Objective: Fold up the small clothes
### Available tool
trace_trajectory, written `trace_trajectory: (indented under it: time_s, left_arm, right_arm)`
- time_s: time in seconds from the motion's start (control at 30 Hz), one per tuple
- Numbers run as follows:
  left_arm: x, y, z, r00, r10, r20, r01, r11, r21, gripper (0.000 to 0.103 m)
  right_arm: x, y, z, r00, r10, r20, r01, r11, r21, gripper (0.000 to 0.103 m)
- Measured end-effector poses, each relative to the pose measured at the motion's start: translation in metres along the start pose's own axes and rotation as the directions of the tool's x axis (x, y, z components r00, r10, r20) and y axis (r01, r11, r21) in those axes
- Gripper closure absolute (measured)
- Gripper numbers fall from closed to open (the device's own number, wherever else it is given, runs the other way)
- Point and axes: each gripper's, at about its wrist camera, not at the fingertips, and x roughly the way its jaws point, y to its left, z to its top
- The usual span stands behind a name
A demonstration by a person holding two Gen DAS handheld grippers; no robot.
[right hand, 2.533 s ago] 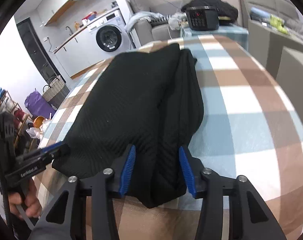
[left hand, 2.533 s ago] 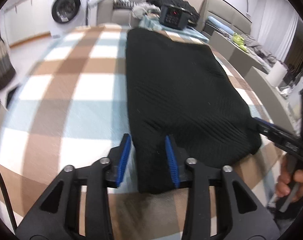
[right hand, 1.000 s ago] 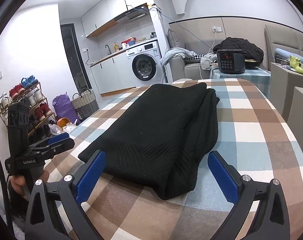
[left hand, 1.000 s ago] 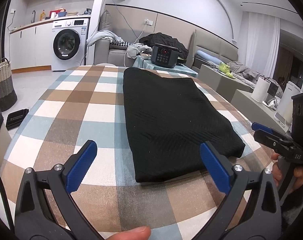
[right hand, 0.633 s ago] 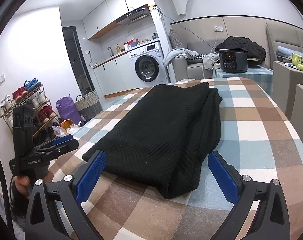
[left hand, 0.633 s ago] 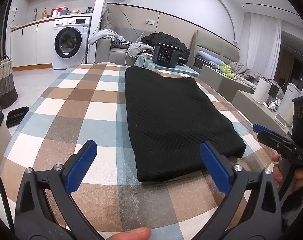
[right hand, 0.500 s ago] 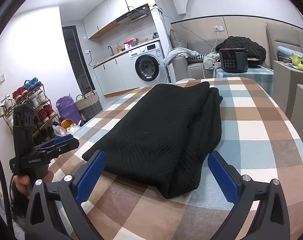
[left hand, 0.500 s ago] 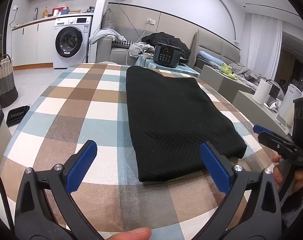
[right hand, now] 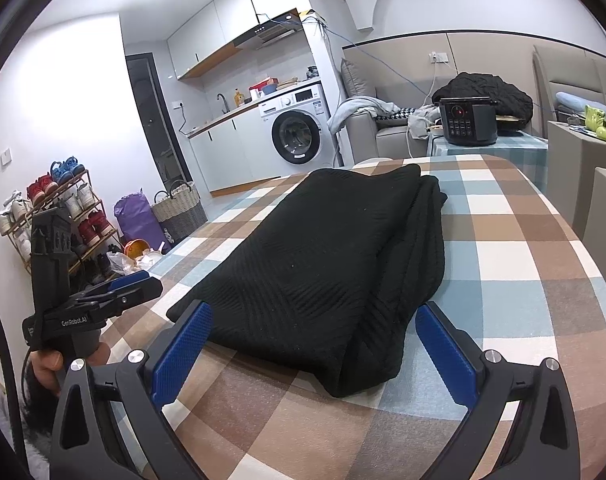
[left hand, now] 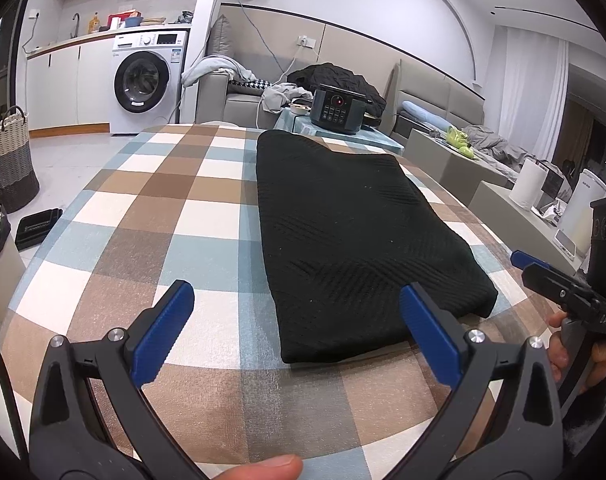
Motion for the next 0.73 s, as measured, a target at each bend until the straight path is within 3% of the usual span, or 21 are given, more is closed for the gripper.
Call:
trace_trajectory:
  time_s: [0.73]
  left_arm:
    - [-0.0012,0.0009,0.0004,1.0,0.0,0.001,0.0,1.0,-0.002,0.001]
  right_arm:
    - [0.0022,0.0007,0.0,1.0,0.002,-0.005,-0.002,1.0,-0.003,0.0]
